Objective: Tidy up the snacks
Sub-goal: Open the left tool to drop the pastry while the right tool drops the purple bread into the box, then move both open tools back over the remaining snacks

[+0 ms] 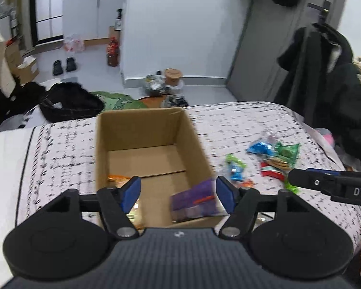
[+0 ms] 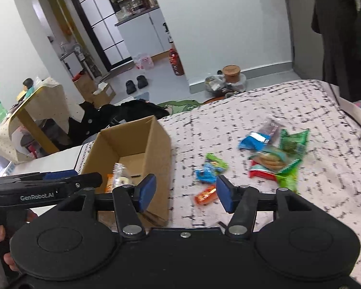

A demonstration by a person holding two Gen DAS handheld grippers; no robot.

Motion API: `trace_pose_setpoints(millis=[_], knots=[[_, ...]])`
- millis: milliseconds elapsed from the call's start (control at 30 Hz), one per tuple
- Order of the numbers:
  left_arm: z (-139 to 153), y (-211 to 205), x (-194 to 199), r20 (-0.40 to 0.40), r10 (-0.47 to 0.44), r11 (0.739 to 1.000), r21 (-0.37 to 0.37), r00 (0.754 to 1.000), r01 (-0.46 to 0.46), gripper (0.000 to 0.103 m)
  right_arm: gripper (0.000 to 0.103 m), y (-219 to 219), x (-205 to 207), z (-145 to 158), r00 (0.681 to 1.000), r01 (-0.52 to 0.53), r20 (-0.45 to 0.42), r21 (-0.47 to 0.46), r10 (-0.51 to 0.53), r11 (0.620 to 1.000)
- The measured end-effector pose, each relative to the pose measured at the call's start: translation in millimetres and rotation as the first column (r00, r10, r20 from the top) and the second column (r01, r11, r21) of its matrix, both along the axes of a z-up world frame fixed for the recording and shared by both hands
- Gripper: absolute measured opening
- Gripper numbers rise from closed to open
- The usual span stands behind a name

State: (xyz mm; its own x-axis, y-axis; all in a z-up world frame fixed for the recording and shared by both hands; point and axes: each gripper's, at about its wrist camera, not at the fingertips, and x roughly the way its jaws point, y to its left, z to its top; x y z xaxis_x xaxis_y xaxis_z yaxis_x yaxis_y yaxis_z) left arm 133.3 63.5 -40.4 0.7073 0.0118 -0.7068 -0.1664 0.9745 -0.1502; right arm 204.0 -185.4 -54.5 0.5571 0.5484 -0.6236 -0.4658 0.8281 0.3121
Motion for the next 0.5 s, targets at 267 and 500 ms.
trace_pose_setpoints(millis=[267,500], knots=[[8.6,-36.2,7.9,0.015,-0.108,0.994,-0.006,0.994,0.108,0.082,0.08,-32.5,-4.4,1.5,0.999,0.051,0.011,-0.017,-0.051,0.999],[6.8,-69.7,16.1,-0.002,-0.218,0.976,0.012,0.976,0.218,0.087,0.098,-60.1,-6.3,-1.0,0.995,0.103,0.023,-0.034,-0.102,0.994]])
